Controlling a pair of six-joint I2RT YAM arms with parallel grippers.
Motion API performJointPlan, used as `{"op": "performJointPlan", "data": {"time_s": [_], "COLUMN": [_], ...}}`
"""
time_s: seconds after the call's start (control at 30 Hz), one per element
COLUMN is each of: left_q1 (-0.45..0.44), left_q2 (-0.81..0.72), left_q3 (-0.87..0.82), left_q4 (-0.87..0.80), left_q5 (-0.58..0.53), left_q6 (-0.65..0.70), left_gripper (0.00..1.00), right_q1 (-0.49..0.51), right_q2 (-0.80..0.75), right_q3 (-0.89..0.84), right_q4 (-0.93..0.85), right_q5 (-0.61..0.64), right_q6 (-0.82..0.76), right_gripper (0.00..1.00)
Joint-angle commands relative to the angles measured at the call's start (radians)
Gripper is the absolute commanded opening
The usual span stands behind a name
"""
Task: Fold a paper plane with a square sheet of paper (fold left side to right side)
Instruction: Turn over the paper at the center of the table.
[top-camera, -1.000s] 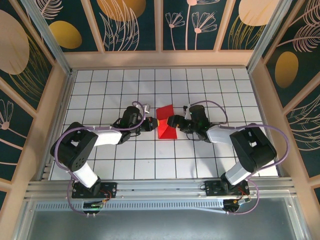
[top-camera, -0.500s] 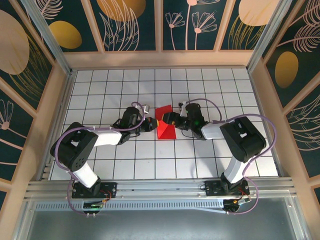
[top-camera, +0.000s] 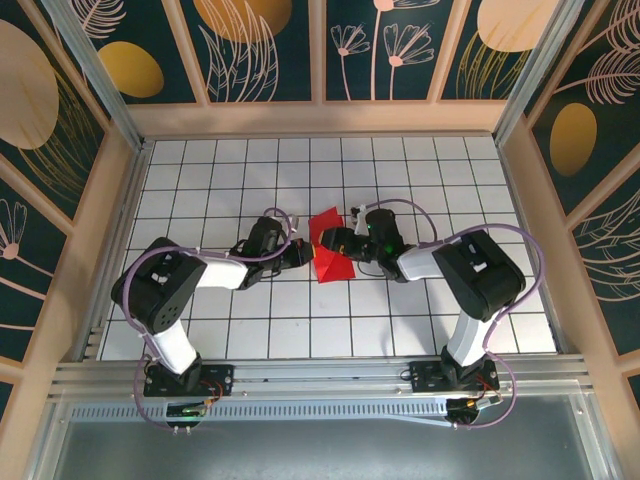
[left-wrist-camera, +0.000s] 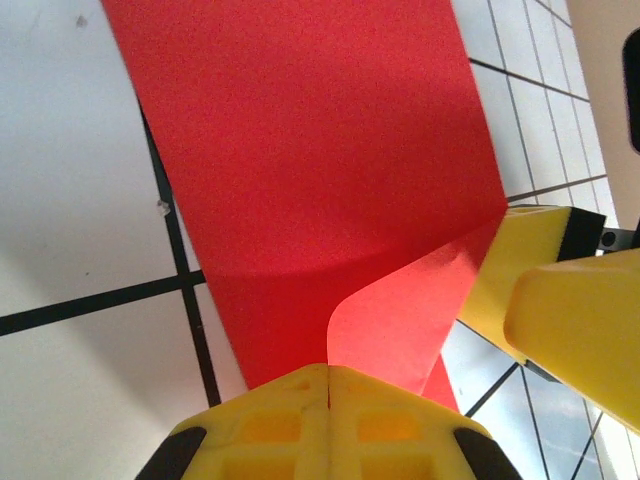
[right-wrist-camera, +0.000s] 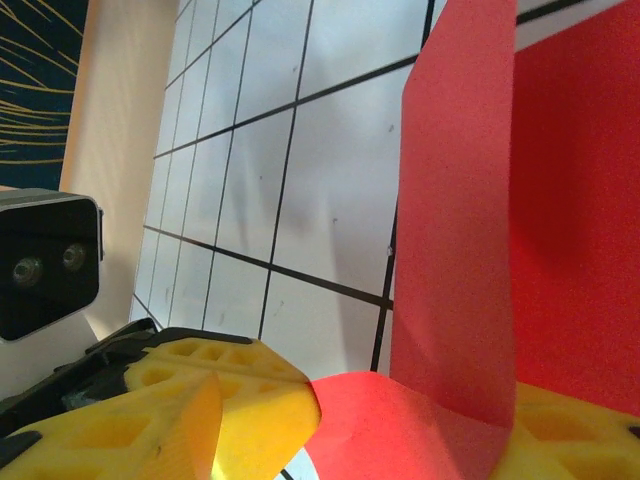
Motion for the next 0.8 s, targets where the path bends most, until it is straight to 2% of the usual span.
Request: {"op": "performJointPlan", "data": {"time_s": [0.0, 0.2, 0.37, 0.5, 0.7, 0.77], "left_q1": [0.008, 0.008, 0.008, 0.009, 0.008, 0.009], "left_q2": [0.015, 0.017, -0.023, -0.111, -0.264, -0.322], "left_q3": [0.025, 0.023, -0.008, -0.025, -0.047, -0.048], "left_q4": [0.002, 0.002, 0.024, -0.004, -0.061, -0.078], "left_q5": [-0.009, -0.012, -0.048, -0.112, -0.208, -0.234], "left_q6": [-0.011, -0.009, -0.011, 0.01, 0.036, 0.043], "left_gripper": [0.0, 0.02, 0.15, 0.24, 0.48, 0.55], "right_q1": [0.012, 0.019, 0.021, 0.021, 0.012, 0.006], "right_q2": [0.022, 0.036, 0.034, 0.012, -0.085, -0.135], "right_q3": [0.001, 0.015, 0.022, 0.024, 0.034, 0.036], "right_q4": [0.028, -0.003, -0.029, -0.054, -0.102, -0.123], "right_q5": [0.003, 0.018, 0.03, 0.046, 0.074, 0.084], "right_q6": [-0.002, -0.016, -0.028, -0.042, -0.067, -0.081], "right_gripper": [0.58, 0.5, 0.39, 0.24, 0.0, 0.0]}}
